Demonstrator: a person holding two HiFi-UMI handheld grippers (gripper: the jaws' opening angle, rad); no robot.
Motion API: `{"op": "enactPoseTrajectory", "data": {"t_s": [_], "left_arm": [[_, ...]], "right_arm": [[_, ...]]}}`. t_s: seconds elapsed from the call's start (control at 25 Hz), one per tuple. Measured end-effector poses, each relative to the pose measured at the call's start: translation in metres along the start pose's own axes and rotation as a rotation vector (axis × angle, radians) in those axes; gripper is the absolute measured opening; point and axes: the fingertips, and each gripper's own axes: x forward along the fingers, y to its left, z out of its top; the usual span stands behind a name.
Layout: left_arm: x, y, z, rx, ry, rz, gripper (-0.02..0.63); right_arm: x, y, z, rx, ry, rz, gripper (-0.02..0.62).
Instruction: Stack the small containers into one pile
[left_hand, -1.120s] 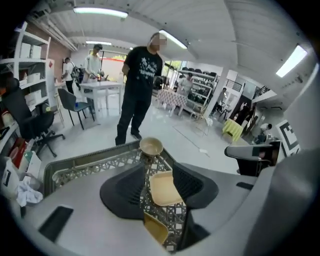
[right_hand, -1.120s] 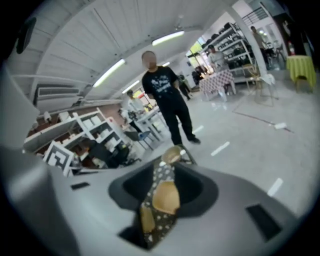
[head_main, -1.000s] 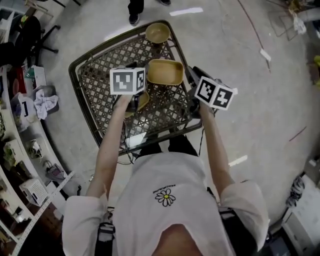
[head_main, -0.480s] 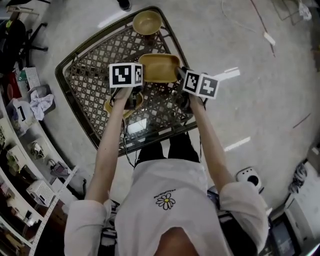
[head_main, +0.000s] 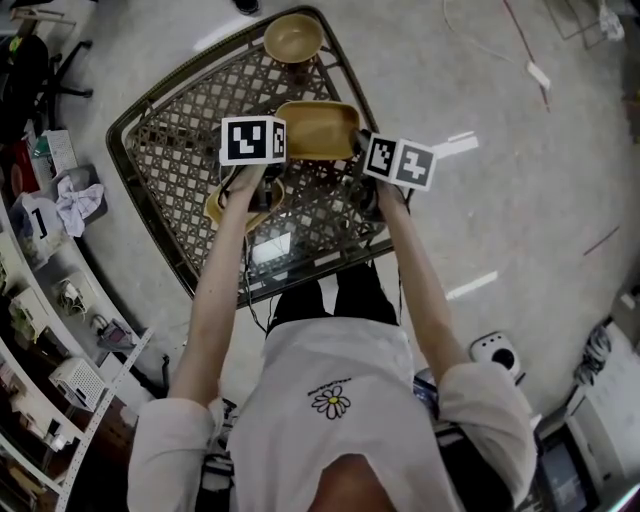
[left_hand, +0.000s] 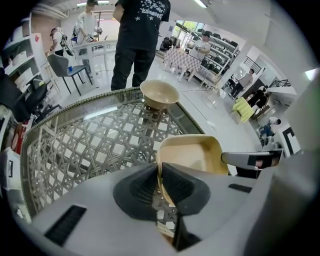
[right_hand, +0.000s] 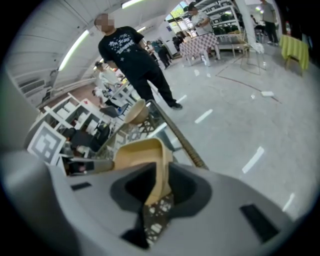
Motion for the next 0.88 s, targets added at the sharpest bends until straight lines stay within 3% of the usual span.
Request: {"op": "enactPoseTrajectory", "data": {"t_s": [0.28, 0.48, 0.64, 0.88], "left_arm": [[-0.001, -0.002, -0.001, 0.007, -0.004, 0.003, 0.043], [-0.027, -0.016, 0.017, 0.007, -0.089, 0.001, 0.041], [-0.085, -0.032, 0.04, 0.015, -0.244, 0.002, 0.04], [-0.212, -0.058, 0.093, 0.059, -0.632, 0.052, 0.04]], "right_arm": [[-0.001, -0.006, -0.004, -0.01, 0.005, -0.034, 0.044], [-0.022, 0.004, 0.021, -0.04, -0.07, -0.016, 0.043], [-0.064, 0.033, 0.05, -0.093, -0.177, 0.018, 0.041], [-0.152, 0.108, 0.116, -0.305, -0.46, 0.097, 0.04]]}}
